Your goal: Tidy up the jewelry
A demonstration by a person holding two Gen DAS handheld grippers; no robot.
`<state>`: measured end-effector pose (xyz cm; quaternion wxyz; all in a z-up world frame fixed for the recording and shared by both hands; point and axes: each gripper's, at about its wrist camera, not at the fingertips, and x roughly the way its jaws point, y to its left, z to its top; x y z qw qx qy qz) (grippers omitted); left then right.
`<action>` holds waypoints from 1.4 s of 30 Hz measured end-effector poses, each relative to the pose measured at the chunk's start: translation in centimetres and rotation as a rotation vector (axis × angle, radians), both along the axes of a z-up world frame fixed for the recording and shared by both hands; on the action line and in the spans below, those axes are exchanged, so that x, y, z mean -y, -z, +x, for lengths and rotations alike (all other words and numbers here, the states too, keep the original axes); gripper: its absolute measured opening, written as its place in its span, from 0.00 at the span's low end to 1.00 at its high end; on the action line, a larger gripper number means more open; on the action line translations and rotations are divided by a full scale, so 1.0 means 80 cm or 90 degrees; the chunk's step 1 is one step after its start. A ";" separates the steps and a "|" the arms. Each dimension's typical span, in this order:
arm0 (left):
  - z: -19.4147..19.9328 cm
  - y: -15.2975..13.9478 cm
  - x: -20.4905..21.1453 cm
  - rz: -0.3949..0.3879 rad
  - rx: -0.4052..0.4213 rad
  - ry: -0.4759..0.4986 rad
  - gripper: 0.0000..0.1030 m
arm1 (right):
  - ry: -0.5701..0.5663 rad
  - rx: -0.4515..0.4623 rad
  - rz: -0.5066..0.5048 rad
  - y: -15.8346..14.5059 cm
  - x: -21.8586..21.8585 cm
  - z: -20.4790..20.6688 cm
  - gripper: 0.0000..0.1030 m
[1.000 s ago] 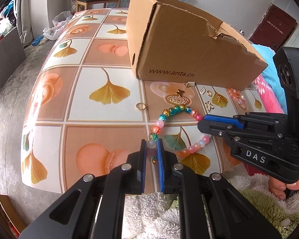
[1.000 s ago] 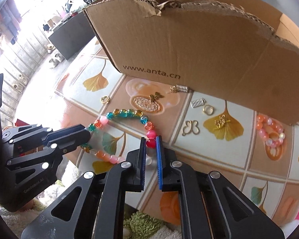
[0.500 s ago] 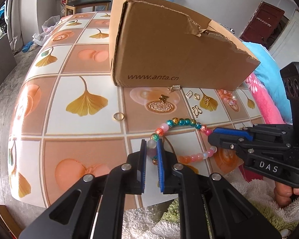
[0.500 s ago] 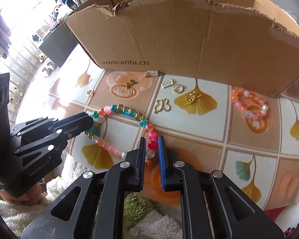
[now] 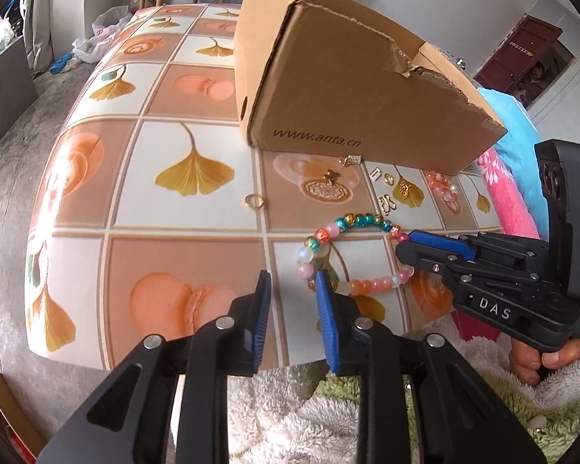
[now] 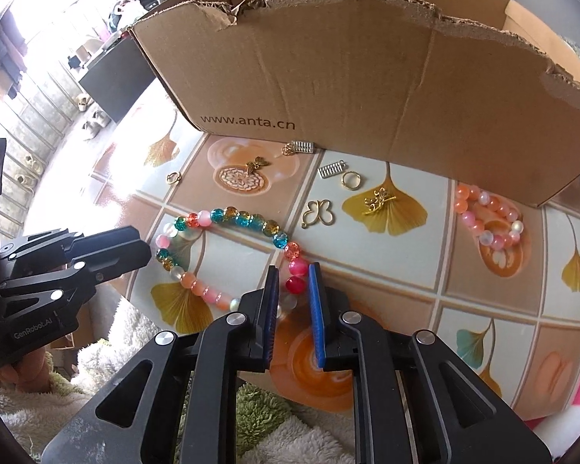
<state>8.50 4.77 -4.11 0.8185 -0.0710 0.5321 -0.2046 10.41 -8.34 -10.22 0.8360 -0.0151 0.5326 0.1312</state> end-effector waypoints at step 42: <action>0.000 0.000 0.061 0.151 0.071 0.037 0.09 | -0.008 0.026 -0.021 -0.005 0.014 -0.016 0.08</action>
